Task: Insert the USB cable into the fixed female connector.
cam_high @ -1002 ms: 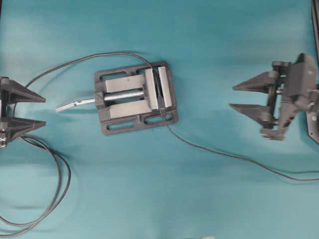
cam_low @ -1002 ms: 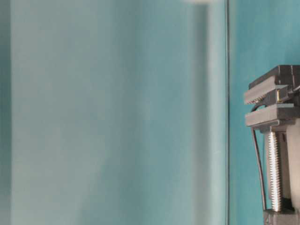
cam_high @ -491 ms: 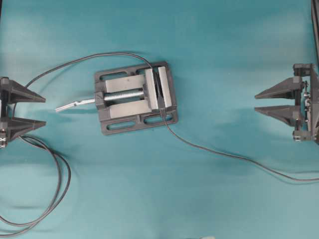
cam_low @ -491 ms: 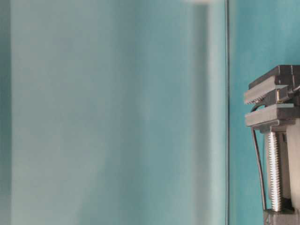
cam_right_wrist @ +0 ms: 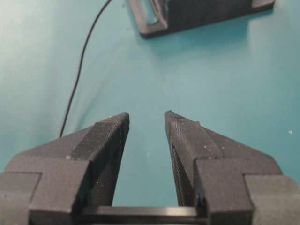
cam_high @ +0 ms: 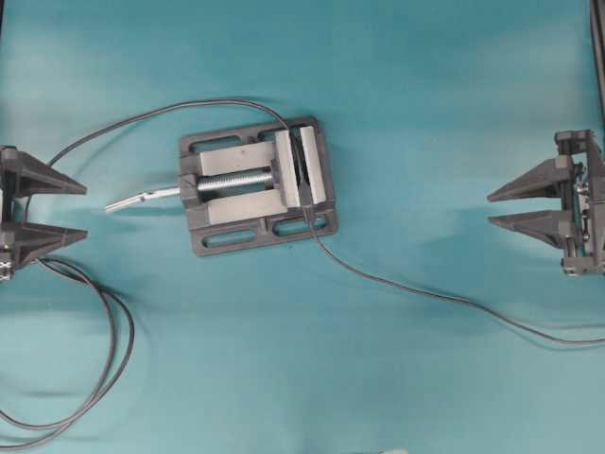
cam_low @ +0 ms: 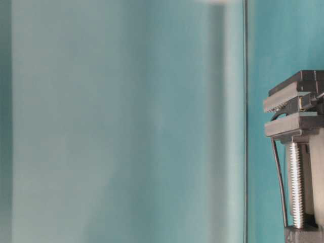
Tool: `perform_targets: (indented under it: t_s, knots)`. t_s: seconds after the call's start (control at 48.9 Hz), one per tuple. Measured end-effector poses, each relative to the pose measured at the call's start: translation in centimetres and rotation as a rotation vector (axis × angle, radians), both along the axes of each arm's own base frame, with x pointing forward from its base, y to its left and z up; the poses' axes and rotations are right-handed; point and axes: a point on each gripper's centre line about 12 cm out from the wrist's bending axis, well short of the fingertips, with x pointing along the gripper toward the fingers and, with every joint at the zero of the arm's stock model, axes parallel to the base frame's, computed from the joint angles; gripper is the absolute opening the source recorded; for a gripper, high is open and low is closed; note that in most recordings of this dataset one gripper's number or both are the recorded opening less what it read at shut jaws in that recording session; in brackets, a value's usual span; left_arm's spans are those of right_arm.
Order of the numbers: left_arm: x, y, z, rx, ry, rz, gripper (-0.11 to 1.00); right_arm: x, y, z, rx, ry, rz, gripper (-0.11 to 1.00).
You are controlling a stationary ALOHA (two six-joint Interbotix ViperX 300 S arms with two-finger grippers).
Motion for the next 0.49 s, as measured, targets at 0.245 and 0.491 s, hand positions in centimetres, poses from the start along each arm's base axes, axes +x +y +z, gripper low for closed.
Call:
perform_targets:
  t_s: [0.245,0.491]
  knots:
    - [0.0,0.0,0.0,0.001,0.0,-0.001,0.98,-0.1,0.3,-0.4,0.005,0.024,0.023,0.42]
    - [0.0,0.0,0.1,0.0,-0.002,0.0,0.98,-0.8,1.9,-1.8,0.07,0.154,0.143,0.41]
